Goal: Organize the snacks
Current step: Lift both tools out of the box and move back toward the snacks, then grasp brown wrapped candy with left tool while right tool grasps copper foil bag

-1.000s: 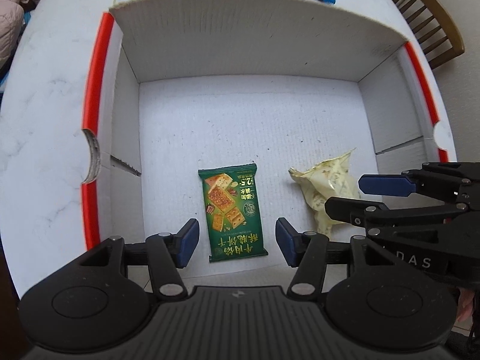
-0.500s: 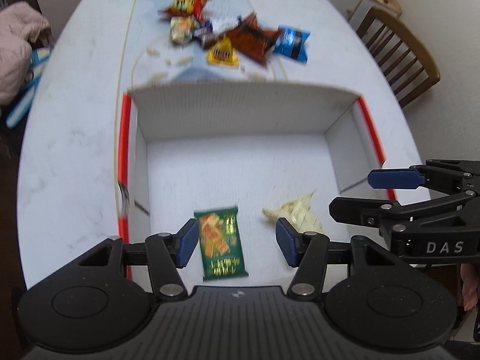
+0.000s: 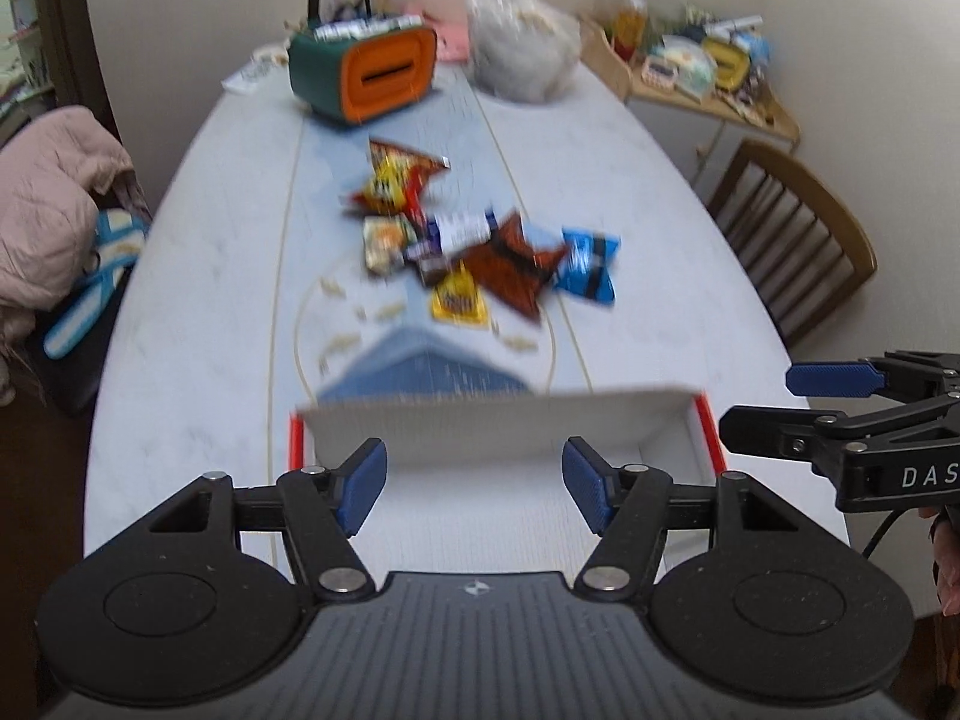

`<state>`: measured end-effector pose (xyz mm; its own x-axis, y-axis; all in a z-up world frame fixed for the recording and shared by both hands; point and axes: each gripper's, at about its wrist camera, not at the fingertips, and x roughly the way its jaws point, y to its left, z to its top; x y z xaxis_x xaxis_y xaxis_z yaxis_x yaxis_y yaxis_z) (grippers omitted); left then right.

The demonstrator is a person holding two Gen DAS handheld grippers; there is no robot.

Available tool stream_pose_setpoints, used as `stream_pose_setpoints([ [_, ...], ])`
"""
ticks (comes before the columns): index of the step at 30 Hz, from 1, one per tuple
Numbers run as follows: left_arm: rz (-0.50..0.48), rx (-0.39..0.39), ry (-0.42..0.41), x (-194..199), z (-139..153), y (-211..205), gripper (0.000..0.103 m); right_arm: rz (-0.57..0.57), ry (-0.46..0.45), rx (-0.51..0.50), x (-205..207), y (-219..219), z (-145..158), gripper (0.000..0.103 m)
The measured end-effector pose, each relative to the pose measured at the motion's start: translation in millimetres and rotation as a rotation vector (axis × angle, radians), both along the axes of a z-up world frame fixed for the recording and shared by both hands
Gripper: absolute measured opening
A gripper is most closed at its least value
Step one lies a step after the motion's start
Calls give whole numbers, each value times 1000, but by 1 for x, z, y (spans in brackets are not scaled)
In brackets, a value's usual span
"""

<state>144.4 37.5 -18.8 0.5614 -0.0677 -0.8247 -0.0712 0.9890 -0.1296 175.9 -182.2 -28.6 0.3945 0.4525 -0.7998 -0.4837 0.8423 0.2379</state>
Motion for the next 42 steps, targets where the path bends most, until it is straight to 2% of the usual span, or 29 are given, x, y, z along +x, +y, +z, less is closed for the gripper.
stream_pose_setpoints([
  [3, 14, 12, -42, 10, 9, 2, 72, 1, -25, 10, 13, -1, 7, 87],
  [5, 22, 13, -62, 18, 13, 4, 74, 4, -40, 12, 22, -1, 10, 94],
  [10, 57, 8, -97, 44, 18, 14, 80, 29, -64, 6, 45, 5, 12, 95],
  [18, 115, 62, -75, 109, 19, 35, 80, 105, -83, -30, 92, 19, 6, 96],
  [23, 109, 92, -40, 152, 14, 42, 80, 158, -92, -82, 123, 31, -5, 96],
  [29, 103, 99, 27, 197, -10, 52, 80, 223, -70, -121, 159, 46, -28, 96],
  [34, 109, 59, 110, 230, -40, 64, 80, 288, -27, -162, 181, 61, -56, 96],
  [37, 117, 62, 148, 246, -59, 70, 80, 329, -15, -187, 190, 70, -72, 96],
  [42, 130, 21, 216, 268, -92, 82, 80, 386, -1, -219, 202, 83, -97, 92],
])
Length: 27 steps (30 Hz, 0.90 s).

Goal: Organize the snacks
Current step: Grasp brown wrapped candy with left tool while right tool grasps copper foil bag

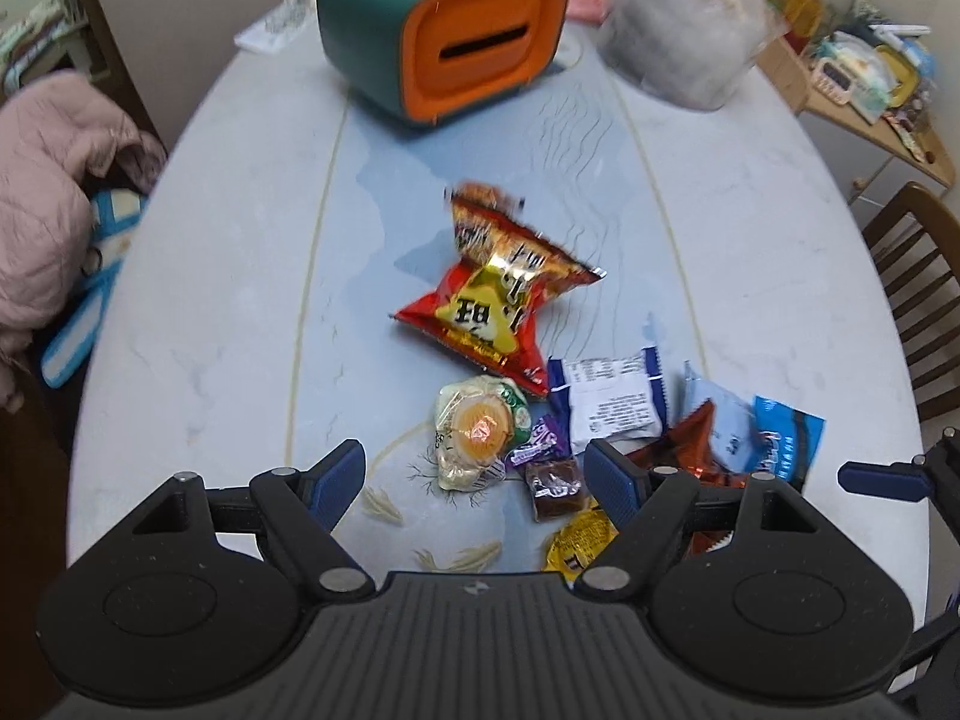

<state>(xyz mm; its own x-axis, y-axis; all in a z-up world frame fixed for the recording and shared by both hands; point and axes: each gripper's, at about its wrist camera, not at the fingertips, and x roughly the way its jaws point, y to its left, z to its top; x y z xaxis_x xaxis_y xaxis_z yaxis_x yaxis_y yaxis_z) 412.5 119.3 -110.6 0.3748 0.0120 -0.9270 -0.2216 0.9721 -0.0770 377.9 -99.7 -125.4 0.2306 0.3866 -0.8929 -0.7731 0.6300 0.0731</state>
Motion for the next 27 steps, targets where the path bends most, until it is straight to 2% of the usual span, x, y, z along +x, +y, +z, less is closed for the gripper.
stream_pose_setpoints([
  [7, 36, -49, 64, 16, -37, 9, 80, 41, 14, -29, 13, 9, -27, 88],
  [13, -62, -101, 101, 15, -52, -9, 80, 66, 24, -47, 20, 15, -44, 85],
  [19, -66, -128, 116, 22, -61, -24, 80, 79, 24, -57, 23, 21, -55, 80],
  [27, -50, -103, 155, 32, -78, -41, 78, 79, -2, -77, 28, 31, -67, 72],
])
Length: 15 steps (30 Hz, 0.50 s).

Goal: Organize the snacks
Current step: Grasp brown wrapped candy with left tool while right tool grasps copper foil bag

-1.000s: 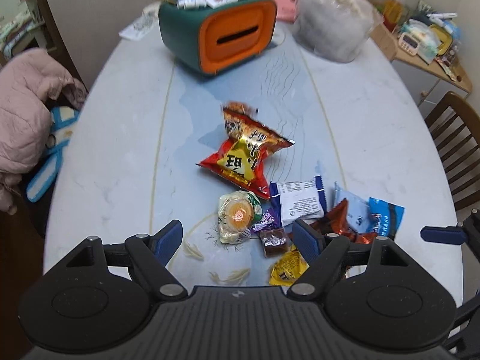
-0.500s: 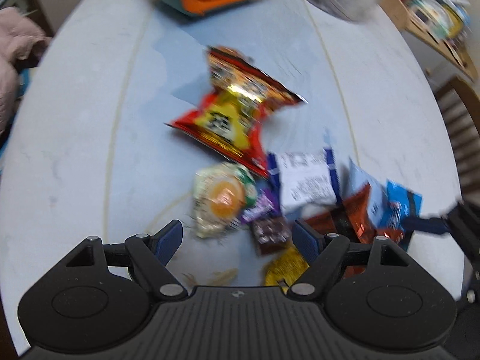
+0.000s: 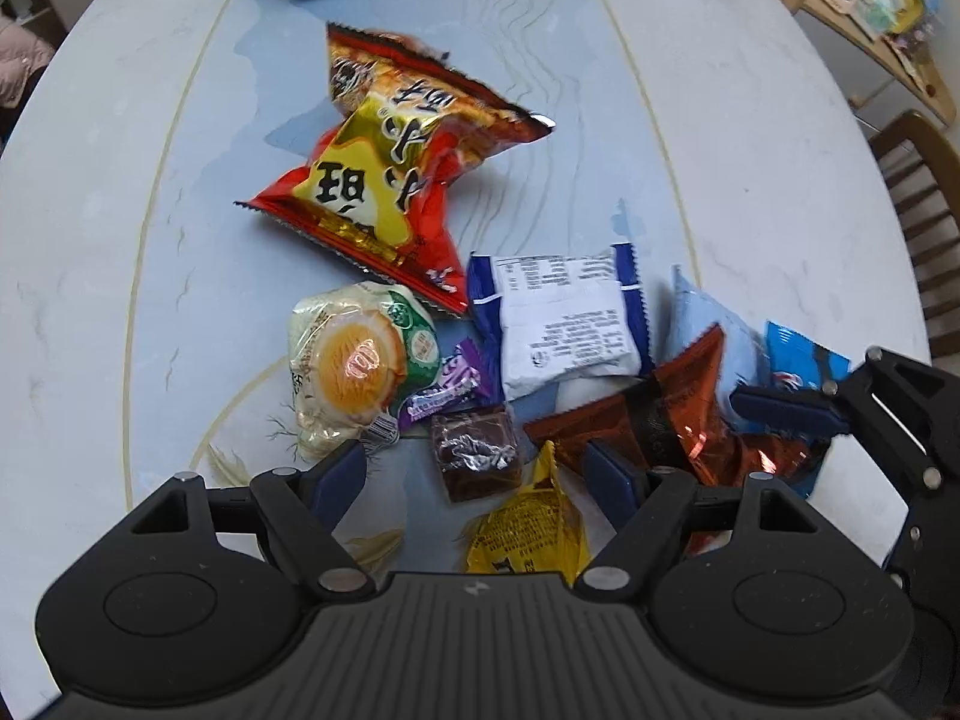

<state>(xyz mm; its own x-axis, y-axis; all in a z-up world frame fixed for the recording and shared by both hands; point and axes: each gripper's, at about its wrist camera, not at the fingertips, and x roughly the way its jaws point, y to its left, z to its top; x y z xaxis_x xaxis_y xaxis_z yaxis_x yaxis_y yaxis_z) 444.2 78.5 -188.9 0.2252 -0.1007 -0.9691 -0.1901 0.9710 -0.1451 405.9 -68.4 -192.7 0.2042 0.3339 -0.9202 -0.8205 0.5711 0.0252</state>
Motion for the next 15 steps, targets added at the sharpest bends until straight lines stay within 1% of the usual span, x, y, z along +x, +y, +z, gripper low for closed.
stream_pose_setpoints([
  [2, 16, -8, 10, 2, -4, 0, 71, 0, -7, -2, -1, 3, -3, 69],
  [4, 24, -12, 18, 3, -7, 0, 65, -2, -20, -4, -1, 5, -5, 66],
  [7, 37, -15, 23, 4, -10, 1, 58, -2, -35, -3, -3, 8, -6, 60],
  [9, 50, -18, 18, 2, -10, 1, 53, -6, -42, 0, -4, 8, -6, 53],
  [11, 65, -29, 17, 1, -11, 3, 47, -14, -42, 6, -3, 7, -6, 51],
  [14, 83, -28, 23, 0, -11, 4, 33, -23, -40, 16, -4, 6, -5, 50],
  [15, 84, -21, 23, 0, -11, 3, 33, -31, -39, 16, -4, 5, -5, 49],
])
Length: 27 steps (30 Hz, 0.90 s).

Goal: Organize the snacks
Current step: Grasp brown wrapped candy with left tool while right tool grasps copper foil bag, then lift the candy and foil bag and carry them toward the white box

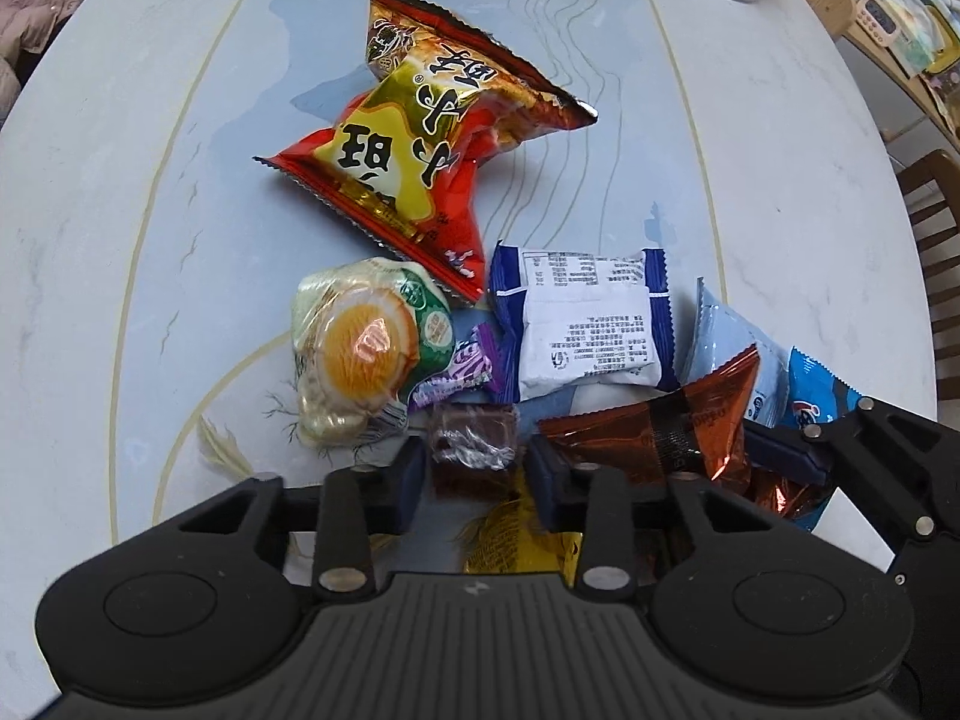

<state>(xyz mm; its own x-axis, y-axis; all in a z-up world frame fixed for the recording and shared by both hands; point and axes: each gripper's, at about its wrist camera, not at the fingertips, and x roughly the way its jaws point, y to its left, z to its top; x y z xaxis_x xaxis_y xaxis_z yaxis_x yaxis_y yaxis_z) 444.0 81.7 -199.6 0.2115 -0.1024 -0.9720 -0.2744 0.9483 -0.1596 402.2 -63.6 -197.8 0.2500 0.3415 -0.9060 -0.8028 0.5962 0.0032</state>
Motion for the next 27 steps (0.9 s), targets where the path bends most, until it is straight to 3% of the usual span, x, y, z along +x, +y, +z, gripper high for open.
stream_pose_setpoints([
  [4, 8, 10, -5, -4, 2, -1, 31, -28, 2, 10, -1, -4, 3, 44],
  [13, 17, 21, -26, -23, 19, 5, 30, -79, 29, 61, -7, -19, 23, 43],
  [27, 19, 19, -156, -62, 89, 16, 27, -121, -2, 152, -41, -47, 87, 43],
])
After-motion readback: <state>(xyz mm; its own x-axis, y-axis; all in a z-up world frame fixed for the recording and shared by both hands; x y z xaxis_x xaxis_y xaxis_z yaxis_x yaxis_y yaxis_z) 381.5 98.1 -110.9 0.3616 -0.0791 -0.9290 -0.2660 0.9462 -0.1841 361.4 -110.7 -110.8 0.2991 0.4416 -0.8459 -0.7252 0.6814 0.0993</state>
